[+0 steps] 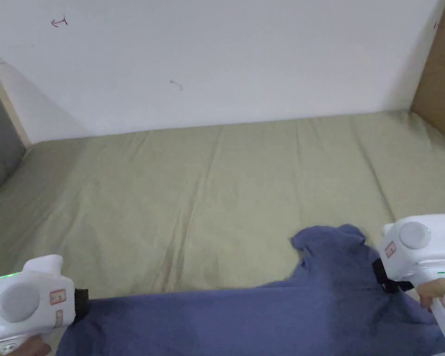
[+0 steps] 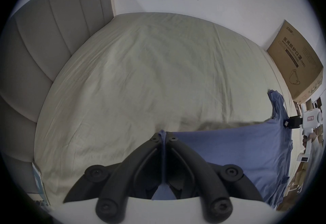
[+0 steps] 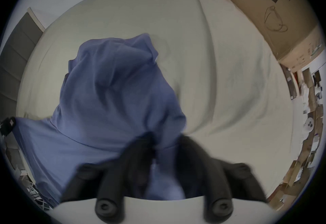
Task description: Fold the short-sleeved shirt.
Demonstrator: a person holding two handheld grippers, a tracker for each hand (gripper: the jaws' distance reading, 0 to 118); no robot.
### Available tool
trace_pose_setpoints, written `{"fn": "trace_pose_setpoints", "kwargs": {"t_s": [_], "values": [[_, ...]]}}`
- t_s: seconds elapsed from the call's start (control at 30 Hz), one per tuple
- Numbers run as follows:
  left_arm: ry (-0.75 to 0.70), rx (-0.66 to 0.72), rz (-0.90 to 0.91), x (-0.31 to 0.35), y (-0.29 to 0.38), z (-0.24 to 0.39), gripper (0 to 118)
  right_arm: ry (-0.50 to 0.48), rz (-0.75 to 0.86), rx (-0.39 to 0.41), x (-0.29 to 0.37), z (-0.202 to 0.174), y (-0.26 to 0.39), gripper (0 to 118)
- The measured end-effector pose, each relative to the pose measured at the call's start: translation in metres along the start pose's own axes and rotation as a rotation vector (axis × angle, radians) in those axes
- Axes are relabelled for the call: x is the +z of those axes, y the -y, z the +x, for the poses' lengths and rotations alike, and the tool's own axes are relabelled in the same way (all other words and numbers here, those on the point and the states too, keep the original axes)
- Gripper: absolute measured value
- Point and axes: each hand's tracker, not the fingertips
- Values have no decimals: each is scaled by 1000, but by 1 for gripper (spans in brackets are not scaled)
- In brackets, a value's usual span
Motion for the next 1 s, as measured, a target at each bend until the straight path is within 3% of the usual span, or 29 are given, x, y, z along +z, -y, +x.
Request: {"fn": "trace_pose_setpoints", "kwargs": {"t_s": [0.03,0.1,0.2,0.37,0.53,1.0], "values": [[6,6,-3,1,-1,-1,1,-6,-6,-8,1,-3,1,2],[4,4,-6,8,-1,2,1,-7,-7,-7,5,-6,4,2],[7,-8,3,21,-6,2,1,-58,17,-81,26,3,2,2],[31,-21,50,59,-35,6,1,-168,111,-192,96,30,-12,2],[8,-76,159,116,-77,26,1,-206,251,-210,183,51,-31,2],[-89,-174,443,256,-232,81,1,-100,469,-221,374,52,-140,2]]}}
